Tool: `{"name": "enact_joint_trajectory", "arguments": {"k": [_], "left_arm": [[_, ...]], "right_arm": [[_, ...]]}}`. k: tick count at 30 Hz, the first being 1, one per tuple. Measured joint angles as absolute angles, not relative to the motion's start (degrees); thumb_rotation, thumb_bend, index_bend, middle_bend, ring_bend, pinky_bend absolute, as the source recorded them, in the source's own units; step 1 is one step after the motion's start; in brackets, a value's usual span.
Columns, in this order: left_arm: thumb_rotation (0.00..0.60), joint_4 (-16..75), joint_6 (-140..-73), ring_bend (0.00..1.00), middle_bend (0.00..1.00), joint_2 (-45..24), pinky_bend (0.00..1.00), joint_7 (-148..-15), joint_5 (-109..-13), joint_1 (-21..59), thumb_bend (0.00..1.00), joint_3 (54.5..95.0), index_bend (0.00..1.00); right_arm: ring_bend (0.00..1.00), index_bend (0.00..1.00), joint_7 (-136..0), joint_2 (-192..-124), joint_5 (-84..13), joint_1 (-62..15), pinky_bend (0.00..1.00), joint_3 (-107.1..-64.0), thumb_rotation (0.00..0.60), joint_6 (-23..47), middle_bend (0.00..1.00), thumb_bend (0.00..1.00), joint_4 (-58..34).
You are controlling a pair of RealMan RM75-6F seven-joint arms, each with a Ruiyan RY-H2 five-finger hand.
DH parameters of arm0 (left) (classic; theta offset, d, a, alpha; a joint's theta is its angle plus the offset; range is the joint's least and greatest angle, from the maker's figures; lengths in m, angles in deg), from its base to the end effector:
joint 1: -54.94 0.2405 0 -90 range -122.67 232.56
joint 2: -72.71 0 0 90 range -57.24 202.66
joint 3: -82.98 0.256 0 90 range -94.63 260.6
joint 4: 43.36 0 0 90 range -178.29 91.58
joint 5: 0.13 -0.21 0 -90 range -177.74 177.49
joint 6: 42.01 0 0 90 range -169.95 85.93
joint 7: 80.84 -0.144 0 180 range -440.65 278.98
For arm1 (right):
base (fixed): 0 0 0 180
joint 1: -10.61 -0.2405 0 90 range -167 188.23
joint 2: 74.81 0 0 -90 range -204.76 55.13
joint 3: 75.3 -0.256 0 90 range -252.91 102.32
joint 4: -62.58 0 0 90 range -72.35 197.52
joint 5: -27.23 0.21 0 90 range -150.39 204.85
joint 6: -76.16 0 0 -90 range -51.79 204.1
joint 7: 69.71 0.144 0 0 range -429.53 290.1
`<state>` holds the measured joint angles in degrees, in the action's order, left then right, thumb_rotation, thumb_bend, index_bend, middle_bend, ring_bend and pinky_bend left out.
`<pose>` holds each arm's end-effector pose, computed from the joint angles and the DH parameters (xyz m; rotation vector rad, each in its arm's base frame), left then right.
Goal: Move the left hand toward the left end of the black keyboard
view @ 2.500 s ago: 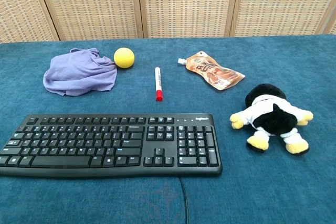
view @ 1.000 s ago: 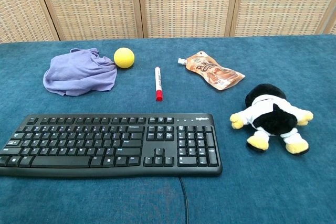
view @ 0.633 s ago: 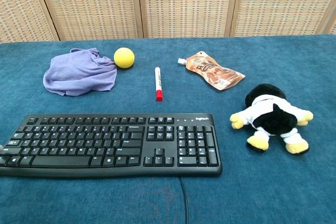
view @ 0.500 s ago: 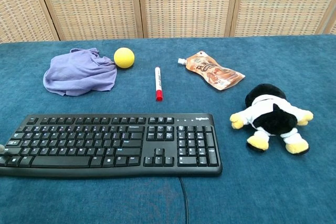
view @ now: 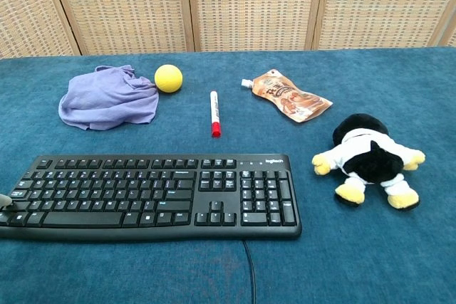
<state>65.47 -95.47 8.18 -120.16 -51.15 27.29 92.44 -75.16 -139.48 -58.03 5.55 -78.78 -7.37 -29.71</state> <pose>-0.2851 0.1932 0.0556 -1.9365 -1.1230 -0.1305 -0.3119 -0.1843 0.1547 1.4142 -0.8530 0.8307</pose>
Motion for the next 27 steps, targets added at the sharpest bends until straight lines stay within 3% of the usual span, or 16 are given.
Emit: {"name": "enact_joint_trajectory", "arguments": {"k": [16, 20, 22, 24, 27], "left_arm": [[0.600, 66.99, -97.06, 0.56, 0.59, 9.13, 0.35, -118.36, -53.54, 26.93, 0.92, 93.54, 0.00], [0.600, 67.85, -98.60, 0.55, 0.58, 9.76, 0.35, -116.99, -55.83, 27.50, 0.87, 93.36, 0.00], [0.600, 68.56, -99.87, 0.52, 0.53, 10.35, 0.35, -115.62, -58.02, 28.12, 0.80, 93.20, 0.00], [0.600, 69.17, -101.65, 0.44, 0.42, 10.97, 0.35, -113.89, -61.06, 29.04, 0.71, 93.07, 0.00], [0.600, 69.60, -105.73, 0.26, 0.17, 11.56, 0.27, -111.25, -66.43, 30.98, 0.53, 92.85, 0.00]], "right_arm": [[0.00, 0.00, -75.32, -139.58, -58.25, 5.60, 0.00, -78.73, 0.600, -7.59, 0.00, 0.00, -29.72], [0.00, 0.00, -75.24, -139.58, -58.26, 5.60, 0.00, -78.77, 0.600, -7.63, 0.00, 0.00, -29.70], [0.00, 0.00, -75.20, -139.57, -58.30, 5.62, 0.00, -78.75, 0.600, -7.66, 0.00, 0.00, -29.69], [0.00, 0.00, -75.20, -139.56, -58.33, 5.62, 0.00, -78.73, 0.600, -7.66, 0.00, 0.00, -29.68], [0.00, 0.00, -75.17, -139.57, -58.41, 5.62, 0.00, -78.73, 0.600, -7.71, 0.00, 0.00, -29.67]]}}
